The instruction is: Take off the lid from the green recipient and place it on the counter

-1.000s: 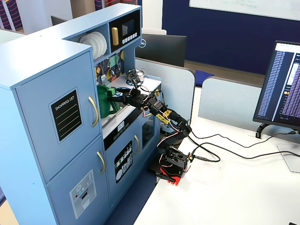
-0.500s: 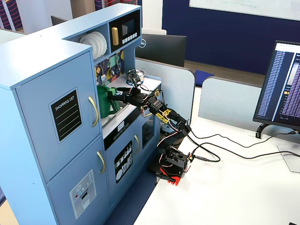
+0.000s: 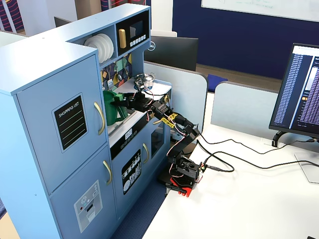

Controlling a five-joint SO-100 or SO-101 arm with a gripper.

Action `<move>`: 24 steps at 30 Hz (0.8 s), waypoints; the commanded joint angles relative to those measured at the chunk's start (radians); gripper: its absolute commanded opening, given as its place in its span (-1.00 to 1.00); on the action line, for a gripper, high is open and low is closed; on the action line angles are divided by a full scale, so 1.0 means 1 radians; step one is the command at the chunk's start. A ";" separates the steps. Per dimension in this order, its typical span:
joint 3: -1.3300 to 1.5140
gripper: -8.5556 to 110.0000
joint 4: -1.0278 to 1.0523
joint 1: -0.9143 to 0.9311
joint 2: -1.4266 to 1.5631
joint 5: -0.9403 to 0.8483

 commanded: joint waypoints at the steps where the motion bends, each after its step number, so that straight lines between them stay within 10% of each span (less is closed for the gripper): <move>1: -0.077 -0.70 0.026 -0.029 0.014 -0.018; 24: -0.201 -0.86 0.021 0.072 0.029 0.005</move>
